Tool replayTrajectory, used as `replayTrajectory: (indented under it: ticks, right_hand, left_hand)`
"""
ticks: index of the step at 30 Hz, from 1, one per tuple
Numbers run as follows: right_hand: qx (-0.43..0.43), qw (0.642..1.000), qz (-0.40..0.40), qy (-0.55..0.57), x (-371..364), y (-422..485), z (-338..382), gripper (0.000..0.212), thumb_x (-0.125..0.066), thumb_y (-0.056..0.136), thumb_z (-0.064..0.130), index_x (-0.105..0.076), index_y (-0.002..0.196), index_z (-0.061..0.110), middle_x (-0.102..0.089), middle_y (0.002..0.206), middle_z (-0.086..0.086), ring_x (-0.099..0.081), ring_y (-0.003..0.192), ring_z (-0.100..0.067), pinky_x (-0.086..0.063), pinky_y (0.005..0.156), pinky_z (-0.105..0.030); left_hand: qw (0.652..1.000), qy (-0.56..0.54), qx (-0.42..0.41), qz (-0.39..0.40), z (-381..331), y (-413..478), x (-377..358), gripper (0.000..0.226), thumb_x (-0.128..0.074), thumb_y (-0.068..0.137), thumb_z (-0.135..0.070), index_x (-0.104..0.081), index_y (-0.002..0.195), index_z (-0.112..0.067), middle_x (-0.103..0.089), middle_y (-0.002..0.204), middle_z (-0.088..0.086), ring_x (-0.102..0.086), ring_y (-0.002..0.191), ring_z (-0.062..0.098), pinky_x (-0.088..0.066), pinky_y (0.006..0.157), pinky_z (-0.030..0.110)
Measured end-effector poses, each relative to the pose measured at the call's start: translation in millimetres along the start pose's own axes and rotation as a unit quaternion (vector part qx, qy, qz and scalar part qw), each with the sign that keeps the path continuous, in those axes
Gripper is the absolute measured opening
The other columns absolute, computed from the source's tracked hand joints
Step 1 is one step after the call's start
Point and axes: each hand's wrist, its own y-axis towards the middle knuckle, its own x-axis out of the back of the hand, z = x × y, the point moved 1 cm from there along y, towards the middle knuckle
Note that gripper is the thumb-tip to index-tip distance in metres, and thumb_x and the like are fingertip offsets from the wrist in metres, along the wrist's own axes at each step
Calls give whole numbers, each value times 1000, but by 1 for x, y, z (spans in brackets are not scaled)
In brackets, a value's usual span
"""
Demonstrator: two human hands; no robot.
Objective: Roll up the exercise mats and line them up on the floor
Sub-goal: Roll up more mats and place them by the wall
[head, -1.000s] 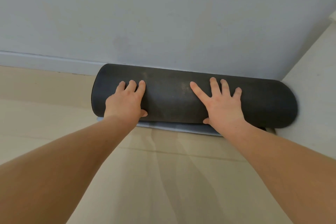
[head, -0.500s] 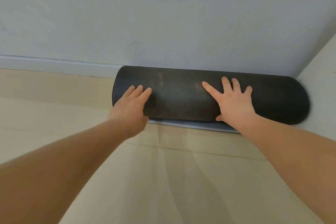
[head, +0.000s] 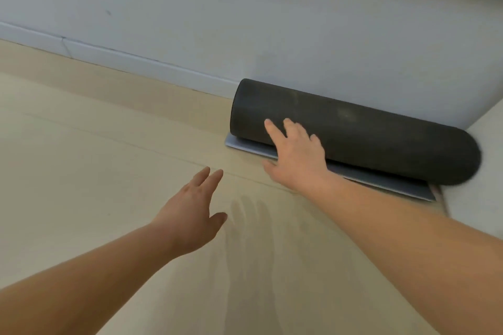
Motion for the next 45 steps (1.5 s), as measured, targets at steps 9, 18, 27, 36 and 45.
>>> replayTrajectory:
  ticks: [9, 18, 27, 36, 45]
  right_hand:
    - [117, 973, 173, 98, 38, -75, 197, 42, -57, 94, 58, -67, 123, 29, -67, 123, 10, -64, 109, -18, -51, 83, -35]
    - [255, 948, 186, 40, 72, -156, 410, 38, -59, 92, 58, -67, 118, 30, -66, 117, 11, -64, 106, -17, -50, 81, -33]
    - [376, 898, 225, 35, 36, -267, 648, 32, -57, 95, 50, -69, 115, 28, -68, 117, 10, -66, 101, -18, -53, 80, -33]
    - [386, 843, 341, 156, -50, -382, 722, 52, -57, 97, 54, -56, 143, 30, -63, 133, 8, -63, 108, -12, -52, 100, -38]
    - [432, 747, 447, 233, -60, -442, 749, 61, -63, 97, 55, -45, 153, 41, -53, 135, 10, -51, 130, -11, -41, 98, -27]
  left_hand:
    - [998, -16, 66, 15, 114, -142, 42, 89, -63, 102, -41, -4, 168, -31, -16, 173, -14, -29, 155, 10, -31, 119, 26]
    - [980, -97, 159, -67, 255, -330, 96, 91, -67, 98, -44, -9, 168, -35, -27, 170, -14, -41, 148, 8, -35, 117, 27]
    - [898, -221, 331, -190, 405, -504, 57, 86, -66, 99, -41, -15, 168, -32, -34, 167, -10, -44, 147, 13, -40, 118, 37]
    - [844, -142, 451, -254, 460, -643, 41, 80, -65, 101, -36, -21, 167, -25, -24, 173, -3, -24, 158, 20, -24, 126, 38]
    - [603, -296, 704, -232, 479, -726, 4, 117, -54, 89, -78, 12, 165, -19, -12, 168, 28, -43, 139, 48, -45, 110, 54]
